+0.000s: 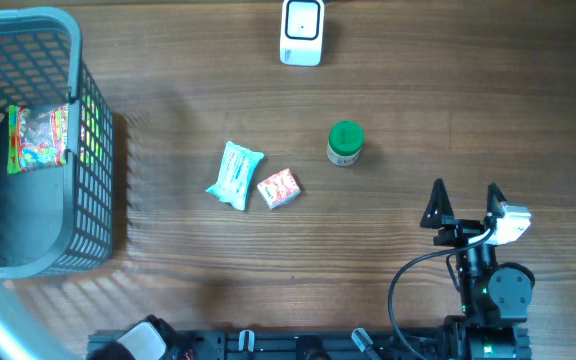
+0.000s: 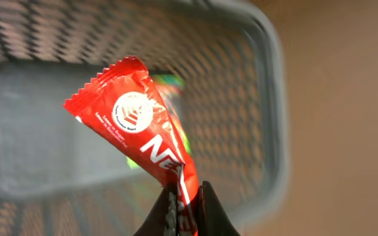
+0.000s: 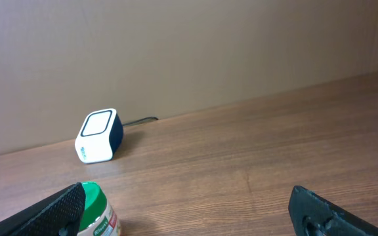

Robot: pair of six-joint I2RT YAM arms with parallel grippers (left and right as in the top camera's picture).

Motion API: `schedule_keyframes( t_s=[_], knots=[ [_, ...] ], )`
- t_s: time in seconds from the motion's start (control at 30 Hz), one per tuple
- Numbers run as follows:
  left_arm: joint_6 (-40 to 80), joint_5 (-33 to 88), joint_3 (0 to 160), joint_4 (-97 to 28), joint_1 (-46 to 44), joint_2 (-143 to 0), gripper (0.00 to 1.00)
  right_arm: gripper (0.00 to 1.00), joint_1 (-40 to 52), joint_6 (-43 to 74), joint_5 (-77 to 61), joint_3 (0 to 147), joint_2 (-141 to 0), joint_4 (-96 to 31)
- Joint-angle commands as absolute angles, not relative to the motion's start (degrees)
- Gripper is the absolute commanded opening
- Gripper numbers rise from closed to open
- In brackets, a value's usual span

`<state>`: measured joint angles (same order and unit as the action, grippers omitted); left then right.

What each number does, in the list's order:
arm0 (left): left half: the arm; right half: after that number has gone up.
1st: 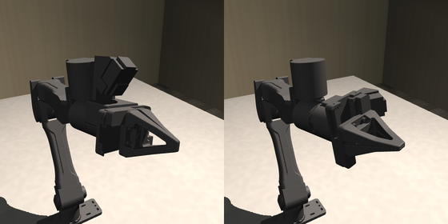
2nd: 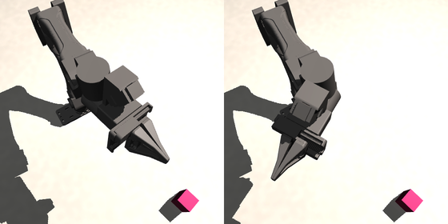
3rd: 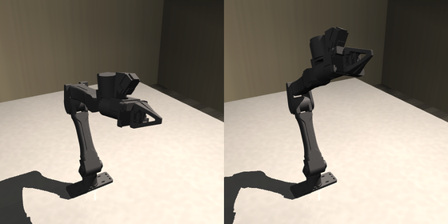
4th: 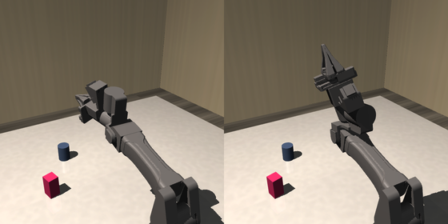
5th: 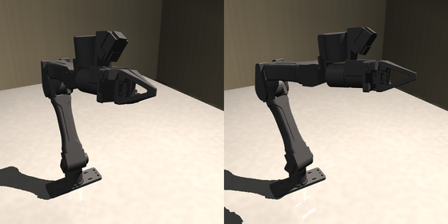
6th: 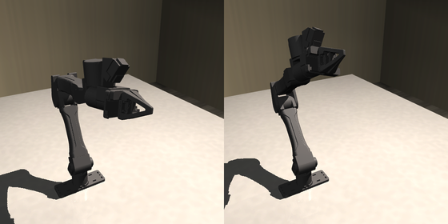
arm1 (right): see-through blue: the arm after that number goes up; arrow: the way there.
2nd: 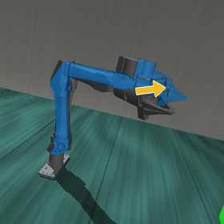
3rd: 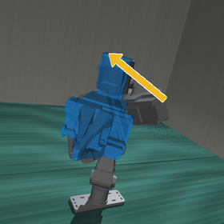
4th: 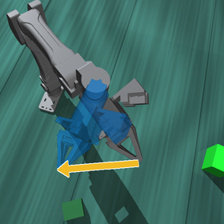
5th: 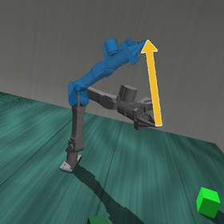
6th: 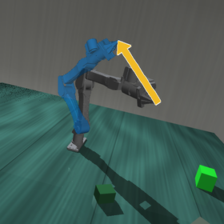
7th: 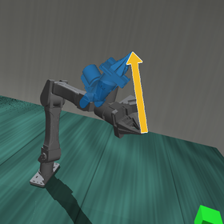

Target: Scan the item barcode

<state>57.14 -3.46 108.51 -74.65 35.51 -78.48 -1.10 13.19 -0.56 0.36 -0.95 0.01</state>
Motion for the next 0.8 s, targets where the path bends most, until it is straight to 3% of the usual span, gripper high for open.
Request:
schedule_keyframes(
  t_s=[0.0, 0.17, 0.37, 0.5, 0.77],
  knots=[
    [54.6, 4.3, 108.2, -75.6, 22.9, -76.5, 0.04, 1.0, -0.8, 13.7, 0.0, 0.3, -0.8, 0.3],
    [46.6, 0.4, 106.3, -75.3, -4.3, -81.0, 0.04, 1.0, -0.8, 13.7, 0.0, 0.3, -0.8, 0.3],
    [40.5, -4.6, 101.9, -70.9, -25.8, -93.5, 0.04, 1.0, -0.8, 13.7, 0.0, 0.3, -0.8, 0.3],
    [39.4, -3.5, 97.9, -65.6, -32.9, -103.5, 0.04, 1.0, -0.8, 13.7, 0.0, 0.3, -0.8, 0.3],
    [40.8, -1.5, 93.5, -58.6, -36.9, -112.1, 0.04, 1.0, -0.8, 13.7, 0.0, 0.3, -0.8, 0.3]
  ],
)
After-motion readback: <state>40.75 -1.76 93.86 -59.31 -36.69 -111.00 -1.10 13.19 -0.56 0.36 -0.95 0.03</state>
